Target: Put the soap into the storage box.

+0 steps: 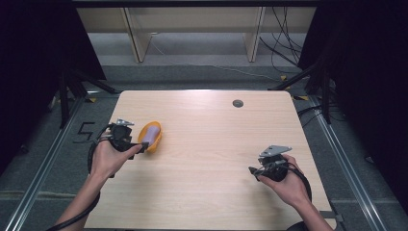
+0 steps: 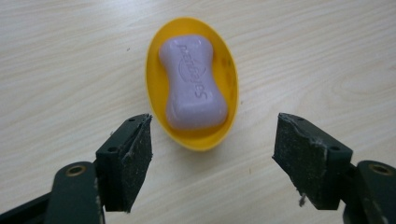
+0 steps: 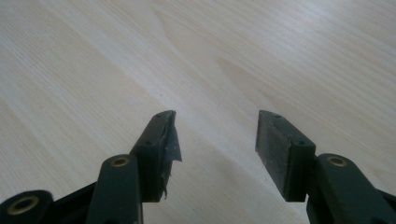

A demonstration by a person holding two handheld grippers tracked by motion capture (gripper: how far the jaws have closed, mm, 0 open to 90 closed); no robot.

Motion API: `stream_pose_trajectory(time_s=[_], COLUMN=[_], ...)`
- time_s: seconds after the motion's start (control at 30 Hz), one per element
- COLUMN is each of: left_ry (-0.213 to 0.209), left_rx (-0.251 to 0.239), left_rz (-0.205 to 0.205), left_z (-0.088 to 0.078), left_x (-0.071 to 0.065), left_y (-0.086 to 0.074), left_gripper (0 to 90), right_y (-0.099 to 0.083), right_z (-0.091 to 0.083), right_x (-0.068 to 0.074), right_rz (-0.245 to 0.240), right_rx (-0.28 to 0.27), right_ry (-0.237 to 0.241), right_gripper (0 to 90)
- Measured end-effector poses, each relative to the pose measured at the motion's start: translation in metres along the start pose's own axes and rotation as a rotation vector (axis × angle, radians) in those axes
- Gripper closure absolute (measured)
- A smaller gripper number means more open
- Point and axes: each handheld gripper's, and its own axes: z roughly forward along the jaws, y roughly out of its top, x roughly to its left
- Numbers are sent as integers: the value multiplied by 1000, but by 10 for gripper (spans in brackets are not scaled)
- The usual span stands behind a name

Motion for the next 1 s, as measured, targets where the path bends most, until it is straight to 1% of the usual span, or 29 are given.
stream_pose_trajectory(time_s=[0.03,0.07,0.1,0.13,0.17,0.2,0.23,0.27,0.3,0.33,0.37,0.43,0.47,0.5,0.53,0.57,0.6,0.63,0.67,0.7,0.73,0.77,0.8,0.83,0.87,0.9,0.97,1.0], left_ry=[0,-5,-5,-6,-10,-10,-17,-21,-21,-23,-36,-48,-52,-60,-59,-61,-61,-47,-44,-41,-37,-32,-43,-43,-43,-43,-37,-37], left_rx=[-18,-9,-12,-19,-16,-16,-22,-18,-18,-24,-12,-10,-22,-21,-33,-34,-34,-42,-88,-98,-105,-96,-77,-98,-94,-89,-74,-74], left_rz=[1,2,2,2,5,5,3,6,6,4,3,4,5,8,-3,3,3,12,-27,-37,-34,-35,-8,-15,-13,-12,-7,-7], left_z=[-1,-4,-5,-6,-7,-7,-7,-6,-6,-5,-4,-2,0,1,3,4,4,5,8,8,8,7,6,7,7,7,8,8], left_x=[0,1,1,1,1,1,0,0,0,-1,-1,-3,-4,-5,-7,-8,-8,-9,-13,-13,-13,-13,-10,-11,-10,-10,-10,-10], left_y=[-5,-9,-15,-20,-26,-26,-39,-45,-45,-53,-62,-73,-78,-83,-88,-91,-91,-97,-99,-100,-101,-100,-100,-100,-101,-101,-101,-101], left_gripper=[272,272,272,272,272,272,272,273,275,275,279,287,289,291,292,294,295,296,300,301,302,302,302,301,300,300,300,300], right_y=[0,0,0,0,0,0,0,0,0,0,0,0,0,0,0,0,0,-1,0,0,0,0,0,0,0,-1,-1,-1], right_z=[0,0,0,0,0,0,-1,-1,-1,0,0,0,0,0,0,0,0,0,0,-1,-1,-1,0,0,0,1,1,1], right_x=[0,0,0,1,1,1,2,2,2,2,2,2,2,2,1,1,1,0,1,2,2,2,2,2,1,0,0,0], right_rz=[0,-1,-3,17,14,14,17,17,17,18,17,17,17,19,18,16,16,2,4,18,20,21,22,19,19,8,18,18], right_rx=[0,-1,-2,12,11,11,10,10,10,11,12,10,10,10,12,10,10,5,5,10,9,10,9,9,9,-5,-8,-8], right_ry=[0,2,6,10,9,9,7,7,7,6,5,4,4,5,8,8,8,8,5,10,11,10,11,8,8,1,0,0], right_gripper=[478,478,478,478,478,478,478,478,478,478,478,478,478,478,478,478,478,478,478,478,478,478,478,478,478,478,478,478])
